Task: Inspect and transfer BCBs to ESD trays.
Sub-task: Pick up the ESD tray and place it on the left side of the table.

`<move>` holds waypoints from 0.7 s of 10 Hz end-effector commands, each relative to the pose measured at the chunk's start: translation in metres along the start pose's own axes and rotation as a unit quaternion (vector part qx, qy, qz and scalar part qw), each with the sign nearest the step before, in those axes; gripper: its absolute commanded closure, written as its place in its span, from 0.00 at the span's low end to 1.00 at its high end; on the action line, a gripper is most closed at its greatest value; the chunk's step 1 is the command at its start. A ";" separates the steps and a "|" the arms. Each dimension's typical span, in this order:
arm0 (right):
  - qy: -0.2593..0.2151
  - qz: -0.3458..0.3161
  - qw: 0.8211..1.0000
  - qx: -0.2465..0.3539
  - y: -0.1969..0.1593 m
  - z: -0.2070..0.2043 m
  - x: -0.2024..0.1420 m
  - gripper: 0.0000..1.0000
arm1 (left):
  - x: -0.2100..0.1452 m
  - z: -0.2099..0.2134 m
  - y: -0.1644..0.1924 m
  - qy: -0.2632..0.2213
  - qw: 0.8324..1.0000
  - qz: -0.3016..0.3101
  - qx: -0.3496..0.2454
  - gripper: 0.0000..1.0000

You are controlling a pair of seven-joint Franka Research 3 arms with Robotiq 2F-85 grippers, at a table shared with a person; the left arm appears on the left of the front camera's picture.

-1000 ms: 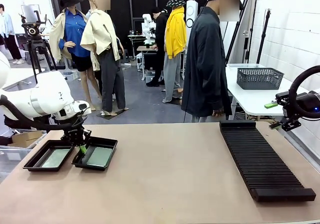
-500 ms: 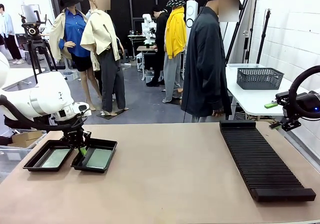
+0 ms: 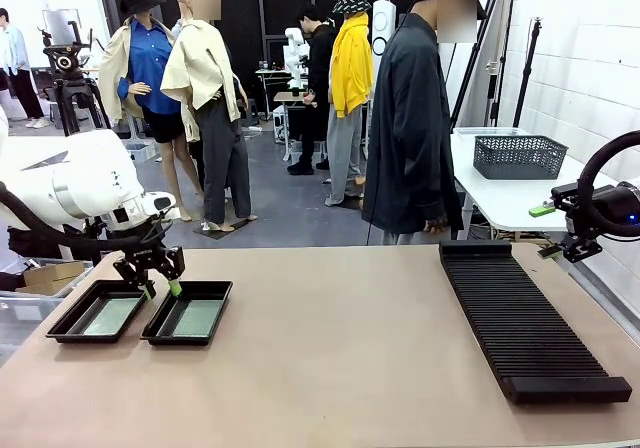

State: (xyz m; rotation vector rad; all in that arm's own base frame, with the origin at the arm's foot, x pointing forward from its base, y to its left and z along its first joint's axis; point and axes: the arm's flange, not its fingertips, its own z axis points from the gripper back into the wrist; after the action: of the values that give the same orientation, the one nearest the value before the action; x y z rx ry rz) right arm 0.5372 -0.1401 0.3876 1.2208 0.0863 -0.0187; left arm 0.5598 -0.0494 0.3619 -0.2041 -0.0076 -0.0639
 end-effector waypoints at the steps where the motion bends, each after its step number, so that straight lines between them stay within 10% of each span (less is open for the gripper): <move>1: -0.005 -0.005 1.000 -0.006 0.002 -0.003 -0.002 0.00 | -0.005 0.005 0.004 0.002 1.000 0.015 -0.012 0.00; 7: -0.005 -0.005 1.000 -0.006 0.002 -0.003 -0.002 0.00 | -0.001 0.002 0.001 0.000 1.000 0.009 -0.007 0.00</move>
State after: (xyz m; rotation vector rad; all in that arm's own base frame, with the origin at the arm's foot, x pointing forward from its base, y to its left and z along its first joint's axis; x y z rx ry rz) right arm 0.5372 -0.1401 0.3876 1.2208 0.0862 -0.0187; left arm 0.5588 -0.0481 0.3618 -0.2246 -0.0003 -0.0418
